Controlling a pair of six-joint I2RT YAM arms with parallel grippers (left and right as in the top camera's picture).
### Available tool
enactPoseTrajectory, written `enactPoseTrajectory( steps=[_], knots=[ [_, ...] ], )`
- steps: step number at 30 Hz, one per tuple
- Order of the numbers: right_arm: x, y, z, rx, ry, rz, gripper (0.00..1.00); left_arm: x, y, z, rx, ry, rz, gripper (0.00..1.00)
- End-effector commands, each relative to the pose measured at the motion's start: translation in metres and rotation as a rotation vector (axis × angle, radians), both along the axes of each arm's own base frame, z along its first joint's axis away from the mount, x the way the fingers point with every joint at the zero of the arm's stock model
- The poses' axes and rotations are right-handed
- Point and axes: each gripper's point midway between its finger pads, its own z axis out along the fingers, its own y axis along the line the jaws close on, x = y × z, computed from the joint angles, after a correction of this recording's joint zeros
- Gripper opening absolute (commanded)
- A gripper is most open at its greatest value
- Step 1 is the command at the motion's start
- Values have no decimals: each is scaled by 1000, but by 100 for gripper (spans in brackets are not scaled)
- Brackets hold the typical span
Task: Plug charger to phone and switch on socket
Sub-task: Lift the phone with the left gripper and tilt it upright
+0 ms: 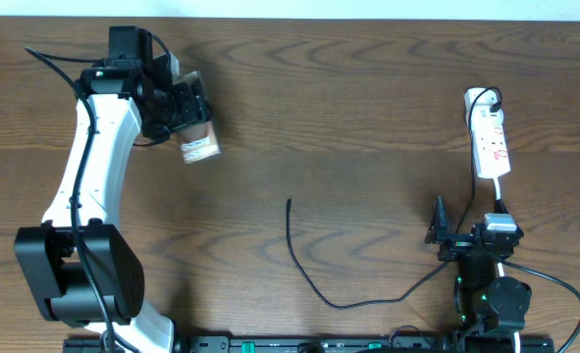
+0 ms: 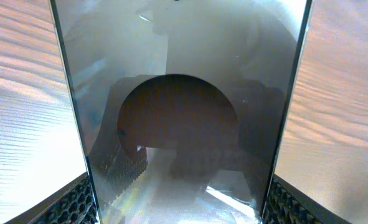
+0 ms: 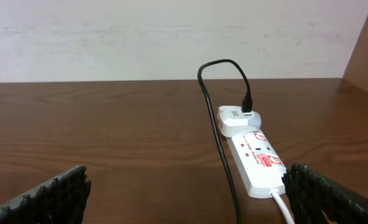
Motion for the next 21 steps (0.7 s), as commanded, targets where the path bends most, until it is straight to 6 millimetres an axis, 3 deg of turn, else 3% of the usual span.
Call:
enactPoseTrajectory(
  steps=[1,5,10,17,21],
  knots=[
    [0,0,0,9,0,-5,99,-3,-41,44,-329,-5,-2,8],
    [0,0,0,9,0,-5,99,-5,-57,74,-590,33,9,7],
    [0,0,0,9,0,-5,99,-10,-56,100,-840,195,145,8],
    [0,0,0,9,0,-5,99,-10,-44,109,-1001,446,408,8],
    [0,0,0,9,0,-5,99,-12,-47,113,-1050,526,455,7]
  ],
)
